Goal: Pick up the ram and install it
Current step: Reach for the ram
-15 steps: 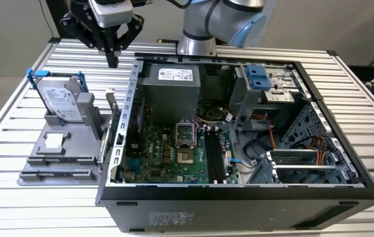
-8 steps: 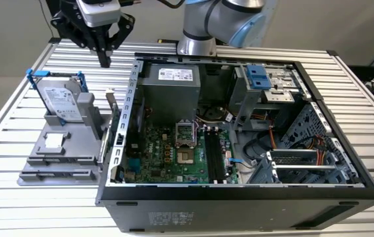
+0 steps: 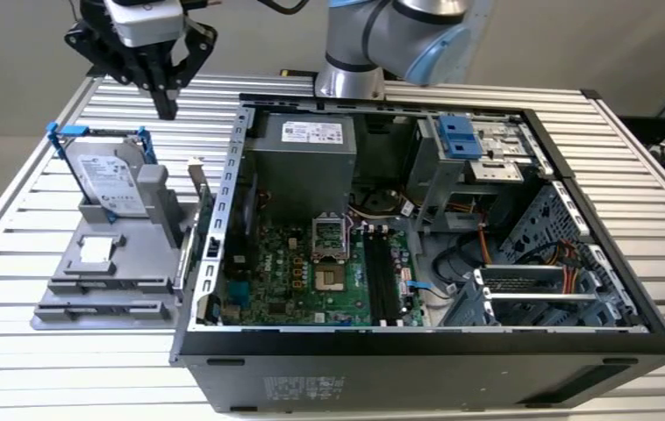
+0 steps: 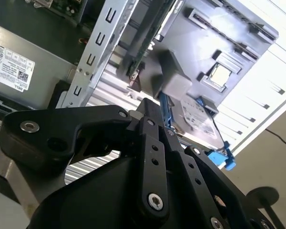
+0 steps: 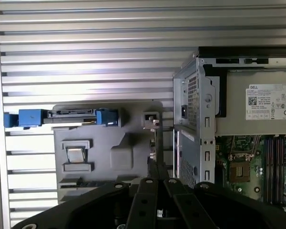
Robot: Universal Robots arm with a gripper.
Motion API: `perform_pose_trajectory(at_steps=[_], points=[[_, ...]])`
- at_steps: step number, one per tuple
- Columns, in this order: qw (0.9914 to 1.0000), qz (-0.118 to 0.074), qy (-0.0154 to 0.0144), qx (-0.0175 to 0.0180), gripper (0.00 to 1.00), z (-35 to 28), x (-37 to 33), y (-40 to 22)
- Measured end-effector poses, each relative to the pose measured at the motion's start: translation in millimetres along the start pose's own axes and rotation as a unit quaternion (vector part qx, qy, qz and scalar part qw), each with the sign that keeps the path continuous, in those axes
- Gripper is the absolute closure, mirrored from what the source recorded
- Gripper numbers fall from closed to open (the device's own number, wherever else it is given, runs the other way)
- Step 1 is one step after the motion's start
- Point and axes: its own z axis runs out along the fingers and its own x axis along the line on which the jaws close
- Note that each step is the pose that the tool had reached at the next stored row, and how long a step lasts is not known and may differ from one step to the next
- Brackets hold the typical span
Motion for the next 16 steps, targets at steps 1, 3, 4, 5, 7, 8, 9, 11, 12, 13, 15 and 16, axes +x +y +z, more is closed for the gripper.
perform_pose_trajectory(at_steps=[1, 3, 4, 5, 7, 8, 9, 11, 12, 13, 15, 16], points=[[1.00000, 0.000, 0.0000, 0.0000, 1.00, 0.0, 2.1, -0.1], [1.00000, 0.000, 0.0000, 0.0000, 1.00, -0.2, 7.1, -0.3], [1.00000, 0.000, 0.0000, 0.0000, 1.00, -0.2, 9.4, -0.3], [1.00000, 0.000, 0.0000, 0.0000, 1.00, -0.3, 12.0, -0.5], [1.00000, 0.000, 0.0000, 0.0000, 1.00, -0.4, 17.8, -0.7], [1.00000, 0.000, 0.0000, 0.0000, 1.00, -0.5, 20.8, -0.8], [1.00000, 0.000, 0.0000, 0.0000, 1.00, -0.5, 23.7, -1.0], [1.00000, -0.001, 0.0000, 0.0000, 1.00, -0.7, 29.2, -1.2], [1.00000, -0.001, 0.0000, 0.0000, 1.00, -0.7, 32.1, -1.3], [1.00000, -0.001, 0.0000, 0.0000, 1.00, -0.8, 34.8, -1.4], [1.00000, -0.001, 0.0000, 0.0000, 1.00, -0.9, 40.5, -1.6], [1.00000, -0.001, 0.0000, 0.0000, 1.00, -0.9, 43.5, -1.8]])
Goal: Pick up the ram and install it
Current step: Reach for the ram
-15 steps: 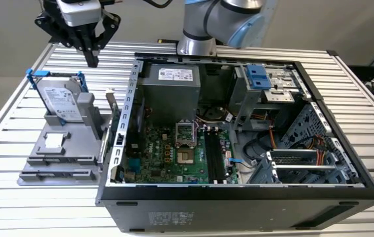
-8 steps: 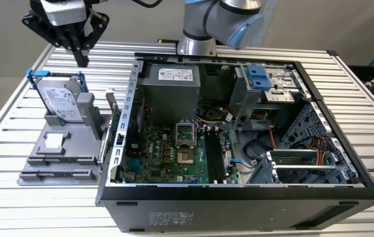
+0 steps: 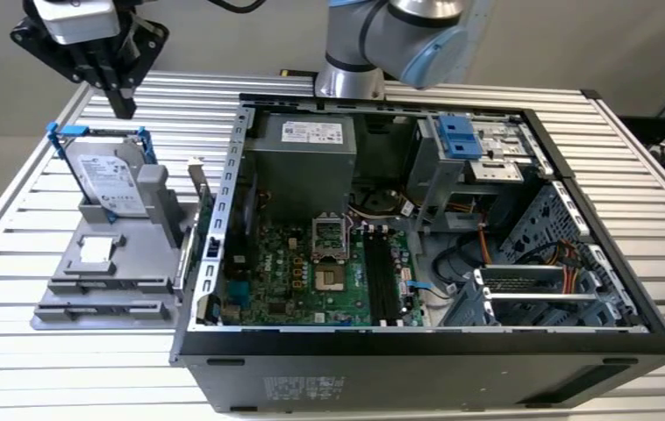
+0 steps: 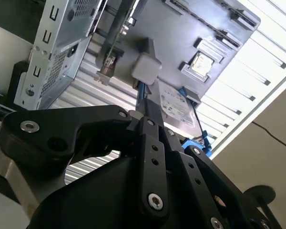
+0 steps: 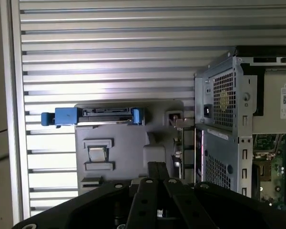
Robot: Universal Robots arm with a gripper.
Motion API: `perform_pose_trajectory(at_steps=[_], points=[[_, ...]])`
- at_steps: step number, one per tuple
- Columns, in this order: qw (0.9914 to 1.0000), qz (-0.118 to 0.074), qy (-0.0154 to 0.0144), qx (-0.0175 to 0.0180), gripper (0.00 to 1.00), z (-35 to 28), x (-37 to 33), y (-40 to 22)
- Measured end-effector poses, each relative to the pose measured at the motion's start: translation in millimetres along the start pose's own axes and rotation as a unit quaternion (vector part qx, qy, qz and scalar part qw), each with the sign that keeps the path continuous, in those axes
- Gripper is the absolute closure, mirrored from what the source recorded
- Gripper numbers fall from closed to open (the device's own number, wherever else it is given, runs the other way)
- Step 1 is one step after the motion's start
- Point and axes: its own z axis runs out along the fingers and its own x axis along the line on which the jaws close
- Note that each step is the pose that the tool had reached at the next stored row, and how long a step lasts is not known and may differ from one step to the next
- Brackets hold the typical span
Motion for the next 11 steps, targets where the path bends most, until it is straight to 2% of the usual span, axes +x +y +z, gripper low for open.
perform_pose_trajectory(at_steps=[8, 11], points=[[1.00000, -0.001, 0.0001, 0.0000, 1.00, -0.5, 23.1, -0.9], [1.00000, -0.001, 0.0001, 0.0000, 1.00, -0.7, 28.2, -1.1]])
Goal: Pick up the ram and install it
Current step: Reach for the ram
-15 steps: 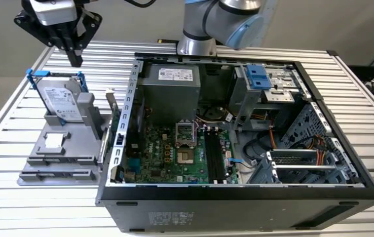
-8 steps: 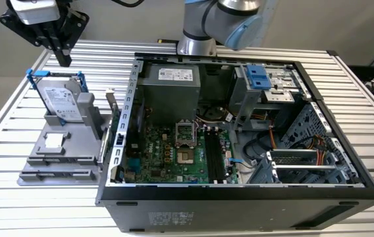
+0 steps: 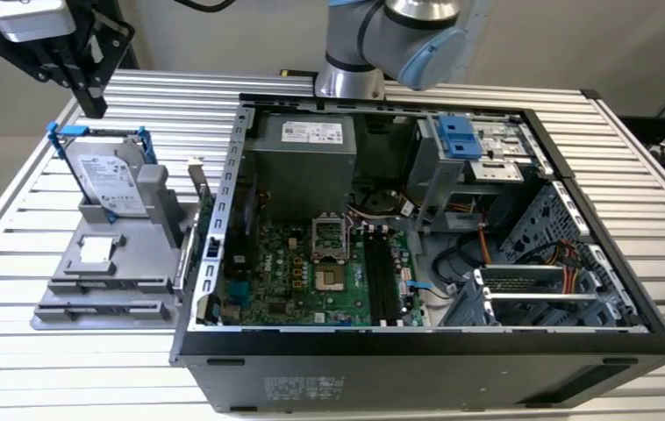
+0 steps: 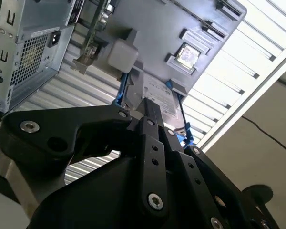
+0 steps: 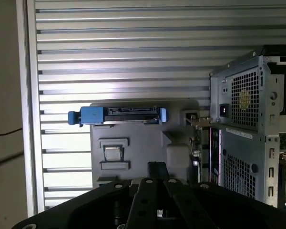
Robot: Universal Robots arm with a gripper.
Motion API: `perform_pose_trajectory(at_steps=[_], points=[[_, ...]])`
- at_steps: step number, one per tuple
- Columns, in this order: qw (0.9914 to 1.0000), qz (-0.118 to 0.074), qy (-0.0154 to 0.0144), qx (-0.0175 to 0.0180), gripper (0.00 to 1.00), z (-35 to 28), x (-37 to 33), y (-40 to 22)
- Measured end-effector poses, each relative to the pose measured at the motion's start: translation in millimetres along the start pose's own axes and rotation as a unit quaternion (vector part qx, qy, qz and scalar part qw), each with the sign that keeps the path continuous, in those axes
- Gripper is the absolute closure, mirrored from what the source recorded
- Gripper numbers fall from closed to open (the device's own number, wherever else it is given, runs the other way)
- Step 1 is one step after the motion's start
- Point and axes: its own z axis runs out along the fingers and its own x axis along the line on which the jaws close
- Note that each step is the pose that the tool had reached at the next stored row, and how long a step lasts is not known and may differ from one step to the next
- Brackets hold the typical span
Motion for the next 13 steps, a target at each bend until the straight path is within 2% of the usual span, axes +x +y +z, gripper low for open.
perform_pose_trajectory(at_steps=[6, 13], points=[[1.00000, -0.001, 0.0000, 0.0000, 1.00, -0.2, 10.2, -0.4], [1.00000, -0.003, 0.0001, -0.0001, 1.00, -0.3, 16.7, -0.6]])
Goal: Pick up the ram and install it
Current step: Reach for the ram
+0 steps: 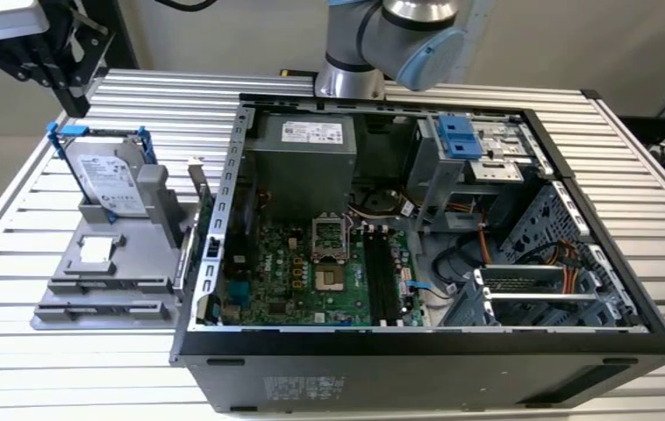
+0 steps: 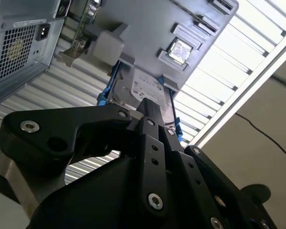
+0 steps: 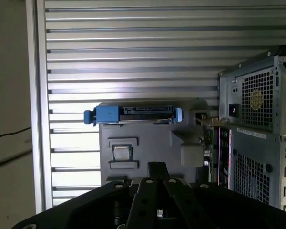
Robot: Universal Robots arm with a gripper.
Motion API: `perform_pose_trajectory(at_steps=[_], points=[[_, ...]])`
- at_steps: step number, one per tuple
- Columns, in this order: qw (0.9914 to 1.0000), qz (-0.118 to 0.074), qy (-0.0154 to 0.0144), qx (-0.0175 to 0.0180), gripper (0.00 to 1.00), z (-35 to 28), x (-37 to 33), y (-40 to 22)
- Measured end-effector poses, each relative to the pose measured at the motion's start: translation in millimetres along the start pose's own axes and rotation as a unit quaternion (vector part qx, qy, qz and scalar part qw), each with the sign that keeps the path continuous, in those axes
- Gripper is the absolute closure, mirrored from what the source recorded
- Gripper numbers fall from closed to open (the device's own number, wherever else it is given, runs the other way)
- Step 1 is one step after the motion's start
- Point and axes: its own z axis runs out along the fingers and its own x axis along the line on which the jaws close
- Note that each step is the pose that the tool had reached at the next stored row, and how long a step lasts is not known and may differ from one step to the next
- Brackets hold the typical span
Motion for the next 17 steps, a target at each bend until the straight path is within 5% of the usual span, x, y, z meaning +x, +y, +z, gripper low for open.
perform_pose_trajectory(at_steps=[7, 17], points=[[1.00000, 0.000, 0.0000, 0.0000, 1.00, -0.1, 0.1, -2.3], [1.00000, 0.000, 0.0000, 0.0000, 1.00, -1.2, -0.7, -26.3]])
